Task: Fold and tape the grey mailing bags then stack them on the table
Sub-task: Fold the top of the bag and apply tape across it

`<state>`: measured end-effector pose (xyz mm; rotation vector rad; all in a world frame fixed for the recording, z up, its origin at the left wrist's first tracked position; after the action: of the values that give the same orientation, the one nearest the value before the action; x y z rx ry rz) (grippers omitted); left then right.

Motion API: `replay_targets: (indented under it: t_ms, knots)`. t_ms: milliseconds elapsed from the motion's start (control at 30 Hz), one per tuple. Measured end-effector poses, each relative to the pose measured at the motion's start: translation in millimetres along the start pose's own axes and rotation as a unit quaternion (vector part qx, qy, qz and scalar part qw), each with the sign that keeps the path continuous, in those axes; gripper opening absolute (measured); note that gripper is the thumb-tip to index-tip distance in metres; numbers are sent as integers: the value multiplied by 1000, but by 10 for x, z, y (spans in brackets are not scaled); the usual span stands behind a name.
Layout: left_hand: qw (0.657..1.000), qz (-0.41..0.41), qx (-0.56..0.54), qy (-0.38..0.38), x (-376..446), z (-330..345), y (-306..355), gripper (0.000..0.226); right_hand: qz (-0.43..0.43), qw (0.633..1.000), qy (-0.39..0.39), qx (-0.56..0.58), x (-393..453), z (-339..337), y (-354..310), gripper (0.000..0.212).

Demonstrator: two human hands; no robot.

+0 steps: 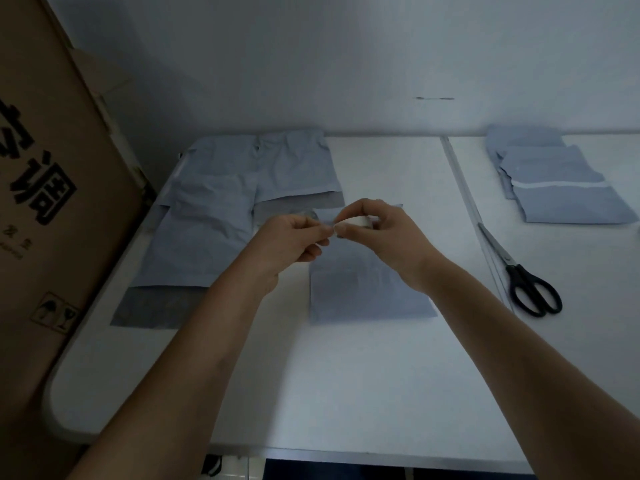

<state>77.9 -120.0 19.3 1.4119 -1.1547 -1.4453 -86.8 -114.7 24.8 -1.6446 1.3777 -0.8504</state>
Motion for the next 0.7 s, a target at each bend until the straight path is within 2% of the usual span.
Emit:
replay_targets:
  t_ms: [133, 200, 300, 400, 533, 700]
  knots:
    - [999, 4, -35, 29, 18, 11, 12, 11, 51, 989, -45, 134, -32, 65, 36, 28]
    - [999, 10, -41, 34, 29, 14, 12, 10, 97, 964, -76, 237, -59, 113, 65, 36]
    - [998, 11, -46, 29, 30, 40, -1, 10, 131, 928, -49, 344, -55, 104, 88, 37]
    - [999, 14, -49, 19, 12, 82, -11, 9, 131, 927, -35, 350, -49, 96, 103, 30]
    - [997, 15, -73, 19, 5, 75, -4, 11, 130, 926, -92, 343, -90, 167, 86, 32]
    - [990, -10, -139, 8, 1, 35, -6, 10, 127, 911, -61, 386, -81, 147, 77, 40]
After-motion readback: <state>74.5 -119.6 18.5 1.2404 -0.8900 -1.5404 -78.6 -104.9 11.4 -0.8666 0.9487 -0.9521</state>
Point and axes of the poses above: each hand's wrist, its own x-axis towards the middle knuckle, its own z-axis out of the palm, y = z × x, the point moved 4 cm from there along x, towards the middle knuckle, and after that the axes turned 13 degrees about -x, right-handed, at the moved point
